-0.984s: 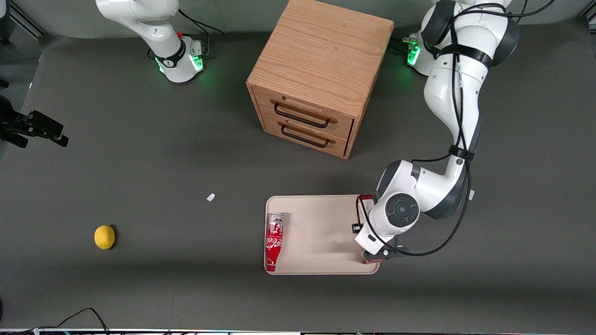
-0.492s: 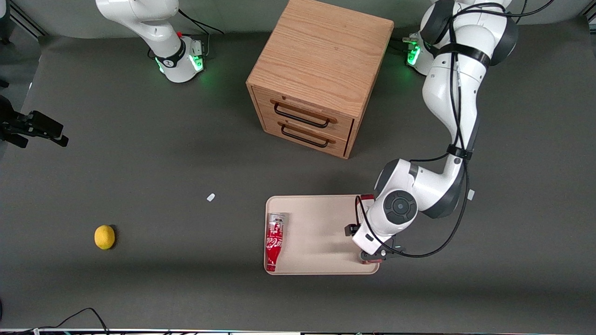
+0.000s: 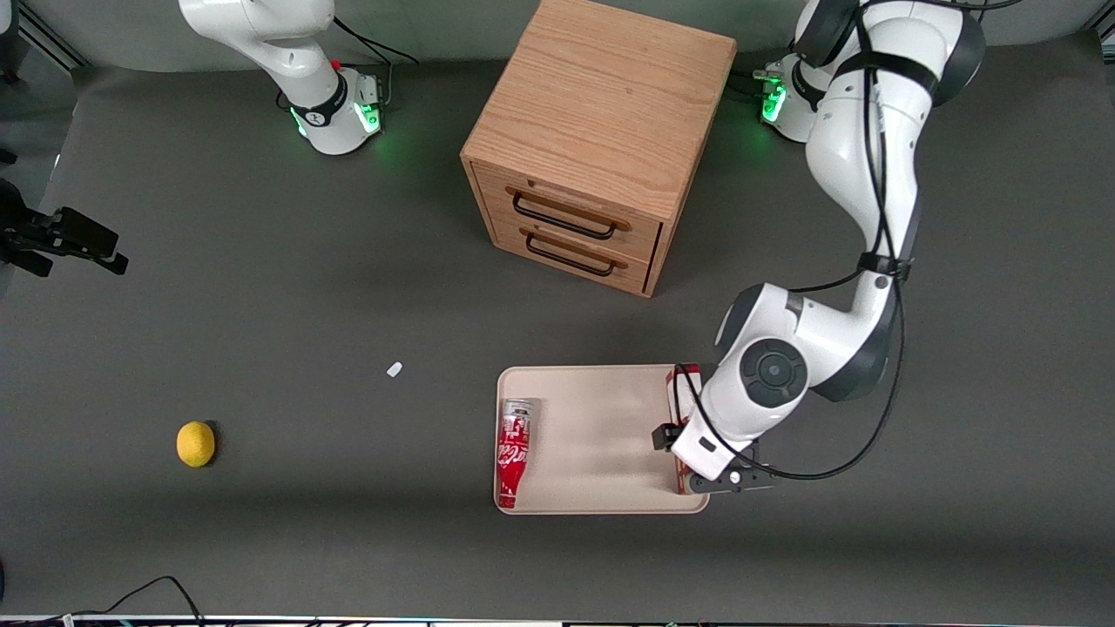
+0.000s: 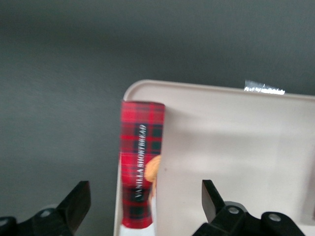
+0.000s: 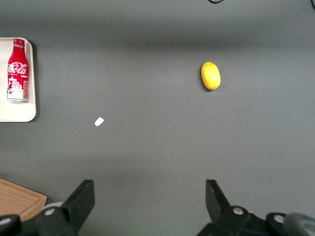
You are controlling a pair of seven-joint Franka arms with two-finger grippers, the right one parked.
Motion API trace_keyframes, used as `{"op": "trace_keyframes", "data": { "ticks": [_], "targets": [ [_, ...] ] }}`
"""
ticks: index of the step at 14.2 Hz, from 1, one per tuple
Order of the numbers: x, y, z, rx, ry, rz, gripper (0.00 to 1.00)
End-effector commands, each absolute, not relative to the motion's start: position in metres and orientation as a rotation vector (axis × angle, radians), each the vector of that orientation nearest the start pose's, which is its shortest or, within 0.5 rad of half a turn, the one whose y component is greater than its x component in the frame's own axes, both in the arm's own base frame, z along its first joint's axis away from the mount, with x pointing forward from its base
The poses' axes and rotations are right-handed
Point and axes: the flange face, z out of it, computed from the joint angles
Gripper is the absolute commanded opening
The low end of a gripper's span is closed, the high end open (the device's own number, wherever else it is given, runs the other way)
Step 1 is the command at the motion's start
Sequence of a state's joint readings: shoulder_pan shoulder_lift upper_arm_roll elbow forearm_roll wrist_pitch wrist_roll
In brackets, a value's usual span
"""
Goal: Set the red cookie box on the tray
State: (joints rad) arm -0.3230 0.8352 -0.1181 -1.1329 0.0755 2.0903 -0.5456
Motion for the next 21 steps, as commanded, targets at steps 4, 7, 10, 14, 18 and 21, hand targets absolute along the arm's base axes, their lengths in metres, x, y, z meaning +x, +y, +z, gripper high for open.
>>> {"op": "trace_keyframes", "data": {
  "ticks": [4, 7, 10, 14, 18, 21],
  "targets": [
    [0.682, -0.248, 0.419, -3.174, -0.257, -0.197, 1.00],
    [0.650, -0.204, 0.487, -3.145, -0.216, -0.175, 1.00],
    [0.625, -0.141, 0.543, -3.151, -0.104, -0.095, 1.00],
    [0.575, -0.055, 0.601, -3.117, 0.030, 0.012, 1.00],
    [0.518, -0.002, 0.619, -3.100, 0.064, 0.009, 1.00],
    [0.504, 0.002, 0.638, -3.112, 0.091, -0.018, 1.00]
  ]
}}
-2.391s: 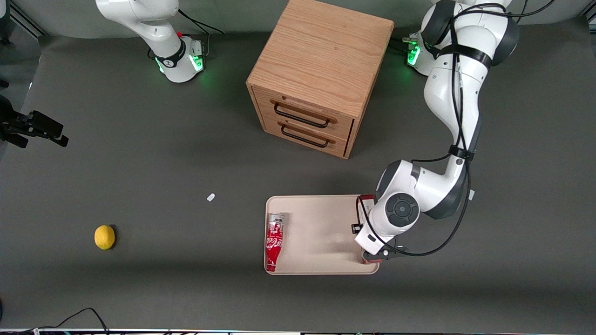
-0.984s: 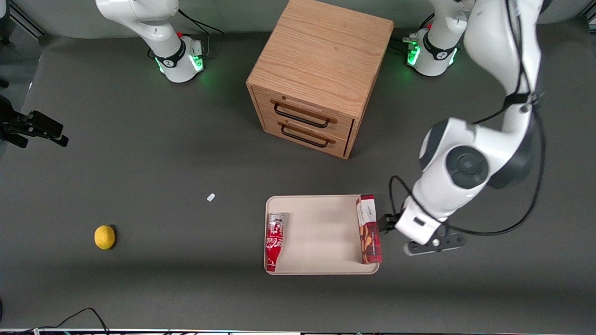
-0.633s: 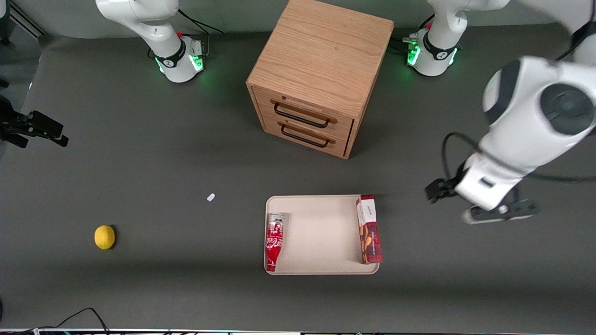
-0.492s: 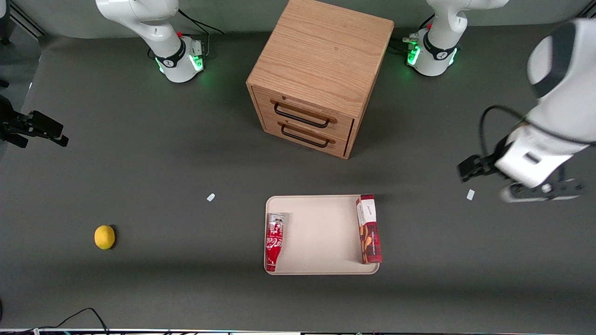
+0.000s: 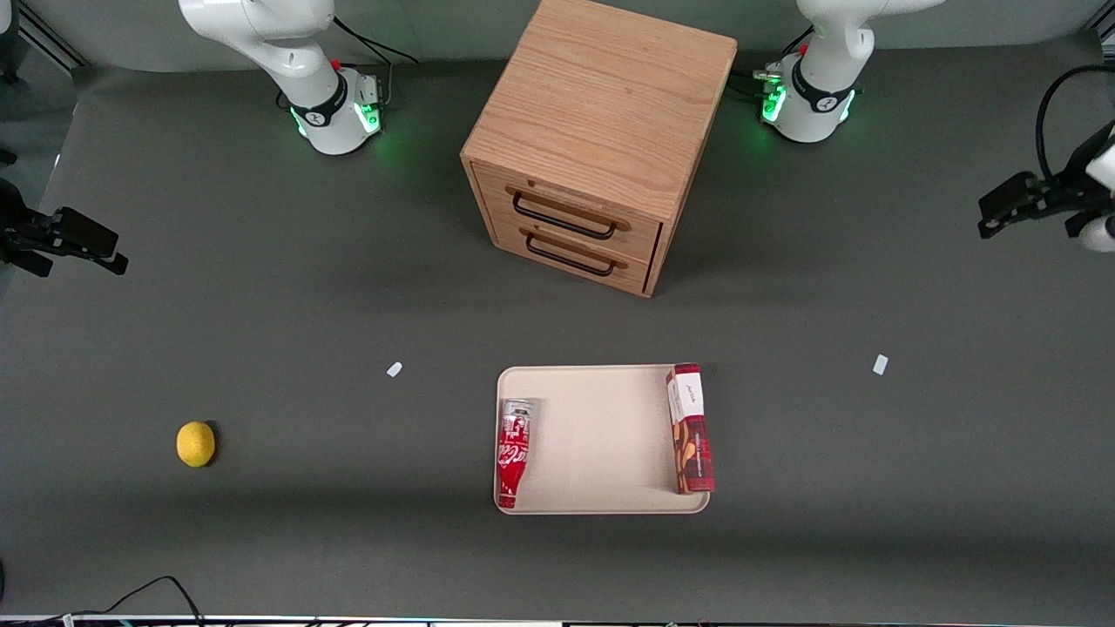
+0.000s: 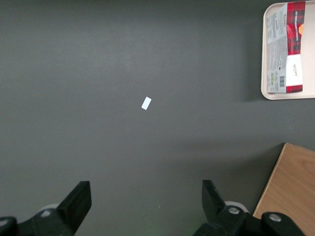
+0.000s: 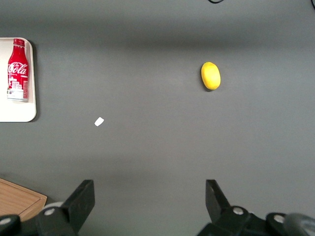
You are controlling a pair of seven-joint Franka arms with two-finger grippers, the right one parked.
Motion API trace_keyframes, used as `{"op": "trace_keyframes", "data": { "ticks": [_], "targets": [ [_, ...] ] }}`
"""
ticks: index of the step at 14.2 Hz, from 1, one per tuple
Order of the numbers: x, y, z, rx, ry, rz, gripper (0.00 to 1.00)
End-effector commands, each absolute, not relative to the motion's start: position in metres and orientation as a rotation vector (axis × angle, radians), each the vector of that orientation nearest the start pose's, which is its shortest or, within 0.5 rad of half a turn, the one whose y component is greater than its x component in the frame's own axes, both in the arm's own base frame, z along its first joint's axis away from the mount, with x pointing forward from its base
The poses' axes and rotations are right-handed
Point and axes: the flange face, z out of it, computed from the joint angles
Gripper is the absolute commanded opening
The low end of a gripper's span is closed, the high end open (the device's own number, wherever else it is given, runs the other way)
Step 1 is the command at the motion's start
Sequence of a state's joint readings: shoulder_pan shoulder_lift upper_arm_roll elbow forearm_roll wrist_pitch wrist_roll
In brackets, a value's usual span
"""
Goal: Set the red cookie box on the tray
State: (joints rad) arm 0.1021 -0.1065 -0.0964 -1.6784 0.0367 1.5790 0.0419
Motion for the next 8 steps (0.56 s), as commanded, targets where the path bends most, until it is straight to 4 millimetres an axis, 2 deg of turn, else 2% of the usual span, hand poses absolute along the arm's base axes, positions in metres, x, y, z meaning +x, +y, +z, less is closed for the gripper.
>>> {"op": "trace_keyframes", "data": {
  "ticks": [1, 5, 8],
  "targets": [
    [0.5029, 0.0008, 0.6409, -3.130, 0.089, -0.029, 1.00],
    [0.5027, -0.0008, 0.6492, -3.143, 0.090, -0.052, 1.00],
    [0.5001, -0.0015, 0.6477, -3.143, 0.093, -0.016, 1.00]
  ]
}}
